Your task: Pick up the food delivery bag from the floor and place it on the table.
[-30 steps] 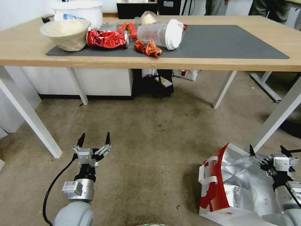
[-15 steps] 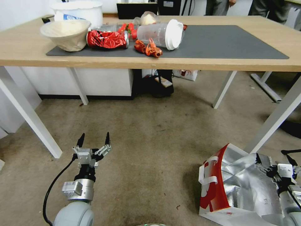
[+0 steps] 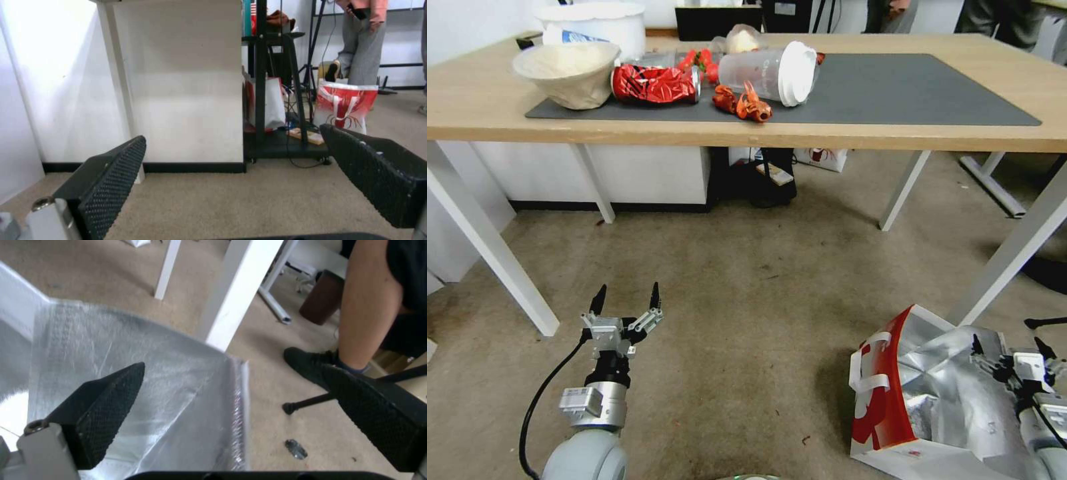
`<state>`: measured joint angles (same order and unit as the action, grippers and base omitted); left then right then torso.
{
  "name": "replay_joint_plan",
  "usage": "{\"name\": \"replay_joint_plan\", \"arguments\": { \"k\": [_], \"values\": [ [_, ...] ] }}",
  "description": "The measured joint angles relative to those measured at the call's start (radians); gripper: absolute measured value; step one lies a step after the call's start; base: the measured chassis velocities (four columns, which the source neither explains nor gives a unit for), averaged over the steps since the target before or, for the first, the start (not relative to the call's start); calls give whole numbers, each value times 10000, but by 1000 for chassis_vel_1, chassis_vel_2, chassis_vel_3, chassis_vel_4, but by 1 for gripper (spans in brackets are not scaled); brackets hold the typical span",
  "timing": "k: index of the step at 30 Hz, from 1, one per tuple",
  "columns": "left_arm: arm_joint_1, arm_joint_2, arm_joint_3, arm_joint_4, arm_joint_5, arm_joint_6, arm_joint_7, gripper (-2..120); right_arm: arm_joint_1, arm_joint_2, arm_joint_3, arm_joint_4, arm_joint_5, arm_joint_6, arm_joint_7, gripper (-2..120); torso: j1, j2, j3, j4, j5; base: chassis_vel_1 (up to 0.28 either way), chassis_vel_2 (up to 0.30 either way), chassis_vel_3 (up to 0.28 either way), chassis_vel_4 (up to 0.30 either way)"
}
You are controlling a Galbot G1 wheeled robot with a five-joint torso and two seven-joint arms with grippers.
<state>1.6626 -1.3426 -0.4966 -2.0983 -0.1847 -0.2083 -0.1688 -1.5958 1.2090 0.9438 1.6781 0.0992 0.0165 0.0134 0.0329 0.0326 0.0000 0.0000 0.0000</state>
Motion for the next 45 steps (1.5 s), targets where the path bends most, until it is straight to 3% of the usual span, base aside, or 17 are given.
{"name": "replay_joint_plan", "arguments": {
  "k": [6, 10, 18, 22, 35, 45],
  "values": [
    [-10, -49, 21, 29, 18, 0, -4, 98, 141, 71, -143, -300, -22, -67, 1, 100, 0, 0, 0, -1, 1, 0, 0, 0, 0],
    [-29, -59, 11, 32, 21, -2, -22, 98, 215, 92, -258, -453, -54, -97, 13, 92, 0, 1, 0, -1, 0, 0, 0, 0, 0],
    [-44, -35, -40, 19, 12, -7, -102, 98, 262, 110, -336, -625, -56, -117, 47, 59, 0, 2, 0, 0, 0, 0, 0, 0, 0],
    [-42, -31, -42, 17, 11, -21, -117, 98, 240, 110, -335, -651, -56, -89, 64, 49, 0, 2, 0, -1, 0, 0, 0, 0, 0],
    [24, -39, -56, -14, 16, -82, -121, 98, 197, 142, -314, -687, -45, 69, 108, 0, 0, 3, 0, -1, 1, 0, 0, 0, 0],
    [17, -51, -109, 15, 20, -106, -110, 98, 58, 167, -377, -352, 310, 37, 88, 0, 0, 3, 0, -2, 1, 0, 0, 0, 0]
  ]
}}
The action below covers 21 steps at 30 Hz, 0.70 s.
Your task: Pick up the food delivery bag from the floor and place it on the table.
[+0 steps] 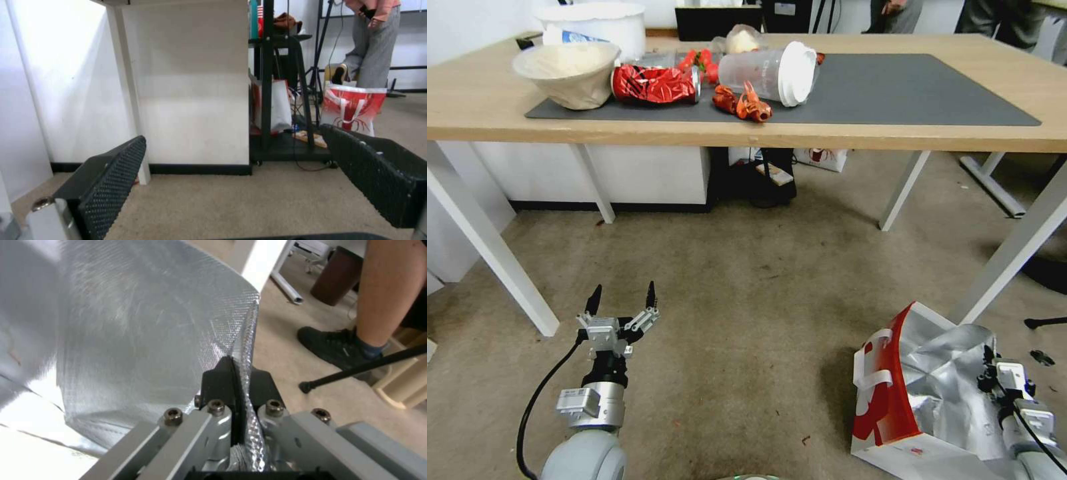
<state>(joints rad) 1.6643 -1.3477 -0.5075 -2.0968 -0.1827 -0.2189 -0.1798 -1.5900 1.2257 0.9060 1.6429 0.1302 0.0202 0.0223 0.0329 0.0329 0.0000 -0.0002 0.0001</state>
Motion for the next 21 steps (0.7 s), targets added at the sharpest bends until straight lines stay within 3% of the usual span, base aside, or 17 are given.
{"name": "replay_joint_plan", "arguments": {
  "k": [13, 15, 21],
  "values": [
    [-123, 131, -156, -60, -119, 64, 119, 99, -575, -267, -458, 2691, 1481, -890, -424, 0, 0, 0, 0, 1, -3, 0, 0, 0, 0],
    [-94, 124, -266, -134, -188, 43, 397, 100, -717, -673, -549, 3473, 1573, -953, -1245, 0, 0, 0, 0, 2, 2, 0, 0, 0, 0],
    [-117, 127, -343, -153, -185, -12, 401, 100, -759, -1221, -540, 4112, 1661, -1002, -2476, 0, 0, 0, 0, 2, -1, 0, 0, 0, 0]
  ]
}}
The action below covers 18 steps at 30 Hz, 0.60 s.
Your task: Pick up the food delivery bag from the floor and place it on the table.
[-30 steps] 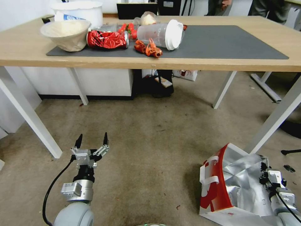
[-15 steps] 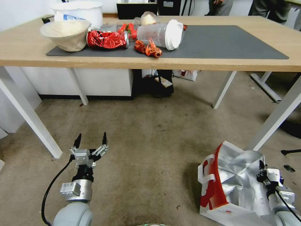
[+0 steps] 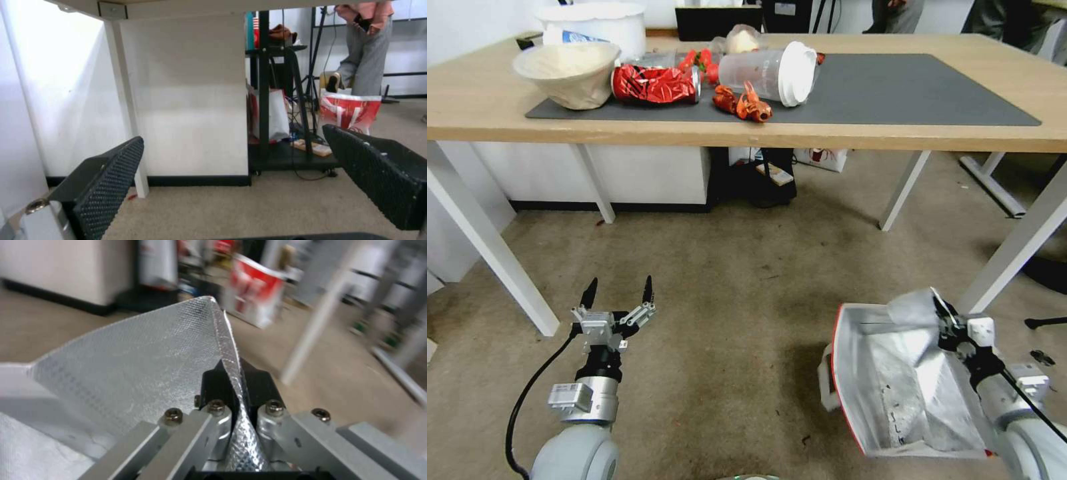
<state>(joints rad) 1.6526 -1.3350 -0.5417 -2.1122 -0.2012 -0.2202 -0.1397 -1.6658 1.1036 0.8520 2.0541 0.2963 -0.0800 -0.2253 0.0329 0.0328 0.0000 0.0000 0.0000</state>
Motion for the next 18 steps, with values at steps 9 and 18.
{"name": "replay_joint_plan", "arguments": {
  "k": [9, 18],
  "values": [
    [79, 64, -34, -112, 12, -17, -73, 100, 92, -724, 29, 830, 748, 162, -1441, 0, 0, 0, 0, -1, 4, 0, 0, 0, 0],
    [66, 138, -80, -279, -39, -19, -110, 100, 243, -1898, 530, 1549, 3467, 935, -3709, 0, 1, 0, 2, 0, 0, 0, 0, 0, 0]
  ]
}}
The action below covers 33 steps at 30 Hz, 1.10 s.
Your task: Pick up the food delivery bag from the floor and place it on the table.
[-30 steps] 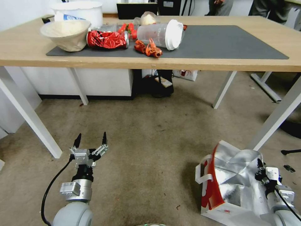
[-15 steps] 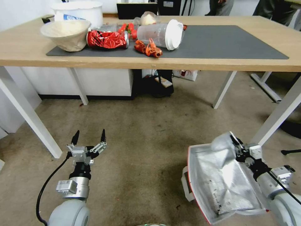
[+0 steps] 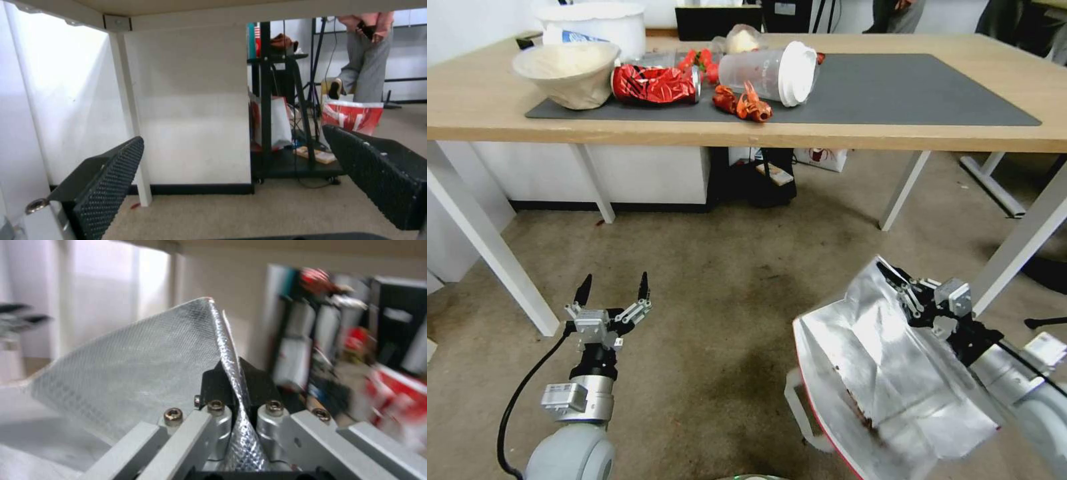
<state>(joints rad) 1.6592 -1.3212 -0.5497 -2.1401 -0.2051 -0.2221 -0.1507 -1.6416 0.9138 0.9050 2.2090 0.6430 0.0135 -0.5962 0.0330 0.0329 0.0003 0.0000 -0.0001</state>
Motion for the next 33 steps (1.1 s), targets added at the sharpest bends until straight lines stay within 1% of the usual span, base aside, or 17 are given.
{"name": "replay_joint_plan", "arguments": {
  "k": [2, 4, 5, 6, 7, 9, 10, 11, 14, 15, 18, 22, 33],
  "values": [
    [5, 17, -31, -24, -21, 3, -16, 100, 23, -211, 119, 350, 642, -158, -221, 0, 0, 0, 0, -1, 1, 0, 0, 0, 0],
    [5, 17, -31, -24, -21, 3, -16, 100, 23, -211, 119, 350, 642, -158, -221, 0, 0, 0, 0, -1, 1, 0, 0, 0, 0],
    [14, 25, -42, -46, -28, 8, -23, 100, 37, -301, 159, 582, 1038, -328, -336, 0, -1, 0, 0, -1, -1, 0, 0, 0, 0],
    [23, 38, -66, -87, -37, 20, -28, 100, 136, -515, 267, 715, 2118, -666, -1003, 0, -1, 0, 1, -1, 1, 0, 0, 0, 0],
    [23, 38, -66, -87, -37, 20, -28, 100, 136, -515, 267, 715, 2118, -666, -1003, 0, -1, 0, 1, -1, 1, 0, 0, 0, 0],
    [25, 46, -80, -109, -65, 23, -28, 100, 223, -672, 485, 580, 2809, -883, -1854, 0, -1, 0, 2, -1, 1, 0, 0, 0, 0],
    [31, 49, -81, -125, -73, 27, -28, 100, 242, -706, 558, 533, 3051, -961, -2118, 0, -1, -1, 2, -1, 1, 0, 0, 0, 0],
    [31, 49, -81, -125, -73, 27, -28, 100, 242, -706, 558, 533, 3051, -961, -2118, 0, -1, -1, 2, -1, 1, 0, 0, 0, 0],
    [44, 63, -88, -207, -105, 71, -32, 100, 290, -746, 790, 377, 3715, -1259, -3103, 0, -1, 0, 2, -1, 2, 0, 0, 0, 0],
    [44, 63, -88, -207, -105, 71, -32, 100, 290, -746, 790, 377, 3715, -1259, -3103, 0, -1, 0, 2, -1, 2, 0, 0, 0, 0],
    [57, 82, -86, -262, -154, 108, -28, 100, 323, -751, 954, 269, 4001, -1467, -3846, 0, -1, 0, 3, -1, 1, 0, 0, 0, 0],
    [110, 95, -78, -336, -206, 152, -28, 100, 324, -745, 1017, 259, 4104, -1532, -4009, 0, -1, 0, 3, -1, 1, 0, 0, 0, 0],
    [185, 173, -81, -580, -530, 394, -18, 100, 354, -709, 1042, 332, 4029, -1539, -3959, 0, 0, 1, 4, -1, 1, 0, 0, 0, 0]
  ]
}}
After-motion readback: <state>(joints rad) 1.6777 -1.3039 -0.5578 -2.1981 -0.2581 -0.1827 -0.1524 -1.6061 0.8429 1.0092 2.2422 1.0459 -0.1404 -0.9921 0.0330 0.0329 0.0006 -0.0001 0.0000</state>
